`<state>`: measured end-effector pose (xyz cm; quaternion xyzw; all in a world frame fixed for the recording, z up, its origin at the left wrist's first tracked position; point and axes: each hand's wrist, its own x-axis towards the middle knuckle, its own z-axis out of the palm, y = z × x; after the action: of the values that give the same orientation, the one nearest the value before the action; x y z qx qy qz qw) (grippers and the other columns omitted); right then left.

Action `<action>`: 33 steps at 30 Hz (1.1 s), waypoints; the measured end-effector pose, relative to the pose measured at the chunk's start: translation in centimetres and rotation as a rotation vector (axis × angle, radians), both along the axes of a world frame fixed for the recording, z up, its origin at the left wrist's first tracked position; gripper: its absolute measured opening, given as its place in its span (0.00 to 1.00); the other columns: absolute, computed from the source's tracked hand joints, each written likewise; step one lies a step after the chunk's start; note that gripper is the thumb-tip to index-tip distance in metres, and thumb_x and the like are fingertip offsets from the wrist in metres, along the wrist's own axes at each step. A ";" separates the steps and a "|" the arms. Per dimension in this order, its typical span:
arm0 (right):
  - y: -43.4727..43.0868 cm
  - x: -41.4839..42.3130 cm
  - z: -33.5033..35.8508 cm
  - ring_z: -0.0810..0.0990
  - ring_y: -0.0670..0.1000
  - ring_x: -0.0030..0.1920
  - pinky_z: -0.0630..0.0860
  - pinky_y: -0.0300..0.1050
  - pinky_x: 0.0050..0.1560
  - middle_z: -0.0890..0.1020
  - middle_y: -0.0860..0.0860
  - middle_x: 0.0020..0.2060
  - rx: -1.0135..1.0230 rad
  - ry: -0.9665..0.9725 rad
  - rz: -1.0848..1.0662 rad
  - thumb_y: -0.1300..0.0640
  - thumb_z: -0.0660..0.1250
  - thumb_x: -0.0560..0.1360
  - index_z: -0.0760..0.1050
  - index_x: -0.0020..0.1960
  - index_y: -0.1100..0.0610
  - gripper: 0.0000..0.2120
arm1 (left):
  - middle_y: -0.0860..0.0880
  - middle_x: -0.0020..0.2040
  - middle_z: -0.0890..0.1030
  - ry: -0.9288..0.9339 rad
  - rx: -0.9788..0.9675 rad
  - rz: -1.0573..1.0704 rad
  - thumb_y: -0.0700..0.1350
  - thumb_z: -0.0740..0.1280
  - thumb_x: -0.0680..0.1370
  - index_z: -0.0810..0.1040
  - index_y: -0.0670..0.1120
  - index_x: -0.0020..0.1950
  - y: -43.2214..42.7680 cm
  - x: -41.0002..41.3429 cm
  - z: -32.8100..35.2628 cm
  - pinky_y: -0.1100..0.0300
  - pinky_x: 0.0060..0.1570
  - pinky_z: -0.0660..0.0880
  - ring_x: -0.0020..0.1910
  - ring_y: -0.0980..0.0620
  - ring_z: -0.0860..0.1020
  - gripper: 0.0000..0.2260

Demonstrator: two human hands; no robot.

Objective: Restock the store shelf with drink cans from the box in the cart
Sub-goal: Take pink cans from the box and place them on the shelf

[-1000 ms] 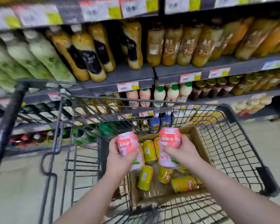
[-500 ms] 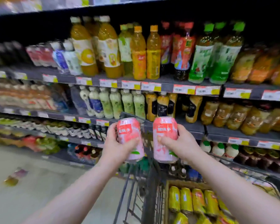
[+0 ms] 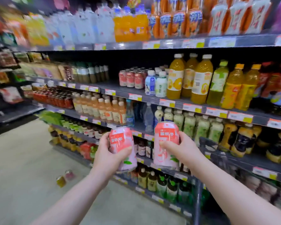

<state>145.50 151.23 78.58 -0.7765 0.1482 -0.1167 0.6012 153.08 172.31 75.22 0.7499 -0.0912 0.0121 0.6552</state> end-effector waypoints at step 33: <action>5.5 49.0 3.6 0.78 0.41 0.47 0.75 0.38 0.40 0.78 0.41 0.47 -0.110 -0.134 -0.048 0.53 0.75 0.64 0.68 0.57 0.45 0.26 | 0.58 0.52 0.78 -0.069 -0.049 -0.002 0.47 0.77 0.64 0.63 0.63 0.61 8.4 45.5 3.1 0.70 0.31 0.76 0.43 0.62 0.81 0.33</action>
<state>194.55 156.75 82.17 -0.7949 0.1195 -0.1906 0.5634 198.57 180.70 78.29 0.7325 -0.1140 0.0395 0.6700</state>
